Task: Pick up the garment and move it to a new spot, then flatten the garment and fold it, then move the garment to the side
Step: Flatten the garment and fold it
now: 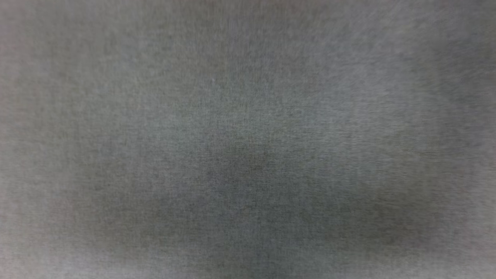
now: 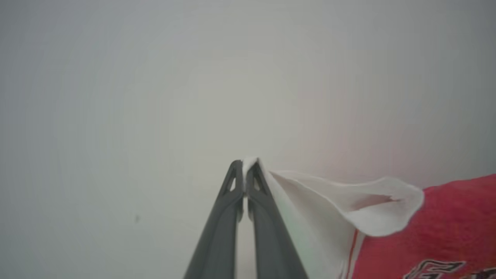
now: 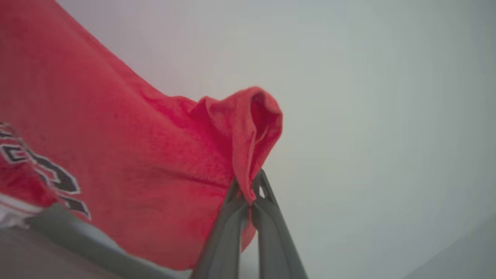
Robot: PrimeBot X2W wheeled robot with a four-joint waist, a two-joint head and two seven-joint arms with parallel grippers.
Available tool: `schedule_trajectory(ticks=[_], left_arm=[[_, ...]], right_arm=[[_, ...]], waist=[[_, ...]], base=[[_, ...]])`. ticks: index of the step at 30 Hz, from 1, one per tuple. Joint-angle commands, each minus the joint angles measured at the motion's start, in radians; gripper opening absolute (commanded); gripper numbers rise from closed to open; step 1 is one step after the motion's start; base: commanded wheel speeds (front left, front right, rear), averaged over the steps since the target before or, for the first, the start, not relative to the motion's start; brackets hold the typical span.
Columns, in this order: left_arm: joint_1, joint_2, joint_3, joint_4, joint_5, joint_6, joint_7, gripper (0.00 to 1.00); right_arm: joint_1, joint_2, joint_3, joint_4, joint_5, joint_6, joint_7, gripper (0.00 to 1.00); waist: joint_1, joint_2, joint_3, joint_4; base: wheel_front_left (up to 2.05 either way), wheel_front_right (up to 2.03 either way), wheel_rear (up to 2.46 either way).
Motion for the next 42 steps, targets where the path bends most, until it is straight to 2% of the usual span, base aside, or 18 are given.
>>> schedule_trajectory(ticks=[1, 7, 9, 14, 18, 23, 27, 35, 39, 40, 42], left_arm=[[0.046, -0.010, 0.003, -0.015, 0.016, -0.007, -0.003, 0.00], [0.252, -0.010, 0.009, -0.030, 0.007, -0.055, -0.002, 0.00], [0.309, -0.022, -0.005, -0.024, -0.018, -0.073, 0.003, 0.00], [0.479, 0.007, -0.104, -0.084, -0.075, -0.084, 0.077, 0.00], [0.619, 0.099, -0.200, -0.232, -0.161, -0.084, 0.170, 0.00], [0.823, 0.239, -0.262, -0.430, -0.273, -0.084, 0.273, 0.00], [1.010, 0.343, -0.291, -0.621, -0.354, -0.015, 0.339, 0.00], [1.360, 0.551, -0.339, -1.053, -0.487, 0.234, 0.375, 0.00], [1.498, 0.600, -0.355, -1.194, -0.536, 0.334, 0.355, 0.00], [1.498, 0.600, -0.355, -1.194, -0.536, 0.334, 0.355, 0.00], [1.554, 0.615, -0.360, -1.243, -0.562, 0.373, 0.347, 0.00]], right_arm=[[0.045, 0.015, -0.020, 0.004, -0.033, -0.001, 0.000, 0.00], [0.197, 0.029, -0.047, 0.048, -0.097, -0.001, 0.000, 0.00], [0.236, 0.024, -0.051, 0.061, -0.083, -0.001, 0.001, 0.00], [0.373, 0.029, -0.002, 0.078, -0.016, -0.001, 0.026, 0.00], [0.495, 0.020, 0.062, 0.047, 0.074, -0.001, 0.053, 0.00], [0.671, -0.046, 0.161, -0.060, 0.204, -0.001, 0.092, 0.00], [0.827, -0.122, 0.235, -0.184, 0.317, -0.001, 0.145, 0.00], [1.139, -0.302, 0.323, -0.471, 0.490, -0.001, 0.277, 0.00], [1.296, -0.372, 0.323, -0.612, 0.552, -0.001, 0.341, 0.00], [1.296, -0.372, 0.323, -0.612, 0.552, -0.001, 0.341, 0.00], [1.368, -0.403, 0.321, -0.681, 0.578, -0.001, 0.375, 0.00]], waist=[[0.0000, 0.0000, 0.114, 0.049], [0.0000, 0.0000, 0.047, 0.088], [0.0000, 0.0000, 0.005, 0.101], [0.0000, 0.0000, -0.113, 0.119], [0.0000, 0.0000, -0.211, 0.122], [0.0000, 0.0000, -0.319, 0.121], [0.0000, 0.0000, -0.394, 0.119], [0.0000, 0.0000, -0.485, 0.113], [0.0000, 0.0000, -0.501, 0.112], [0.0000, 0.0000, -0.501, 0.112], [0.0000, 0.0000, -0.506, 0.110]], base=[[0.00, 0.00, 0.00], [0.00, 0.00, 0.00], [0.00, 0.00, 0.00], [0.00, 0.00, 0.00], [0.00, 0.00, 0.00], [0.00, 0.00, 0.00], [0.00, 0.00, 0.00], [0.00, 0.00, 0.00], [0.00, 0.00, 0.00], [0.00, 0.00, 0.00], [0.00, 0.00, 0.00]])
